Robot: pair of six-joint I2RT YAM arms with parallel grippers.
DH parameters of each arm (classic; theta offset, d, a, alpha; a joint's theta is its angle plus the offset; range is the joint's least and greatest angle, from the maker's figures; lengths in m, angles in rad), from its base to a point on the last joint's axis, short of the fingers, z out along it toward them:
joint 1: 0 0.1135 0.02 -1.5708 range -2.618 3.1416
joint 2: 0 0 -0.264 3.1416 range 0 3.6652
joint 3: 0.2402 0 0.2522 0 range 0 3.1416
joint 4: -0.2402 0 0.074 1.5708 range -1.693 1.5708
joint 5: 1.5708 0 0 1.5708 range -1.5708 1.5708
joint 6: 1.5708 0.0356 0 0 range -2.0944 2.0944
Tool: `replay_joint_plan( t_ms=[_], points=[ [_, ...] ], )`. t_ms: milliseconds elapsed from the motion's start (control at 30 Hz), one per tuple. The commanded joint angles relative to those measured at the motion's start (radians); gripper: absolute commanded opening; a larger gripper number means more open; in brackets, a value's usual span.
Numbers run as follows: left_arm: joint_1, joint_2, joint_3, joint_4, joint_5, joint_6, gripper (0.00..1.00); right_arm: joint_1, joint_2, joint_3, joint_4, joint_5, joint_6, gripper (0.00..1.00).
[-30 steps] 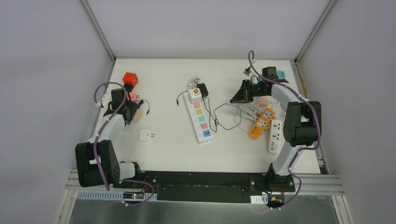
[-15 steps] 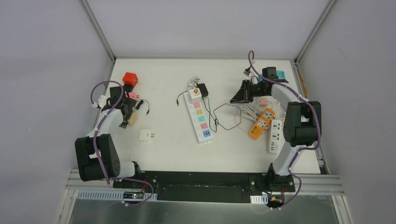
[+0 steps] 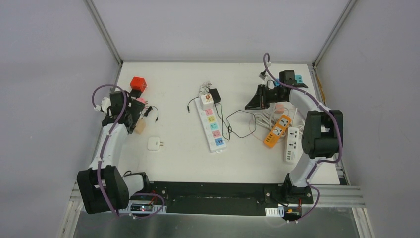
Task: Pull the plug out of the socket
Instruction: Place the plug at the corner of the board.
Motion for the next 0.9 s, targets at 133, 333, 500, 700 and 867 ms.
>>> replay_joint_plan(
  t_ms=[133,333,500,700,867],
  points=[
    [-0.006,-0.081,-0.054,0.155,0.377,0.102,0.99,-0.006,-0.126,0.026,-0.037,0.016,-0.100,0.13],
    [-0.145,-0.077,-0.048,0.198,0.422,0.172,0.99,-0.010,-0.192,0.039,-0.095,0.053,-0.185,0.15],
    [-0.307,-0.045,-0.035,0.273,0.496,0.285,0.98,-0.026,-0.289,0.029,-0.102,0.070,-0.233,0.16],
    [-0.422,0.012,-0.045,0.456,0.597,0.398,0.98,-0.069,-0.438,-0.008,-0.103,0.046,-0.288,0.24],
    [-0.461,0.137,-0.097,0.896,0.711,0.425,0.99,-0.121,-0.574,-0.107,-0.049,-0.031,-0.336,0.53]
  ],
)
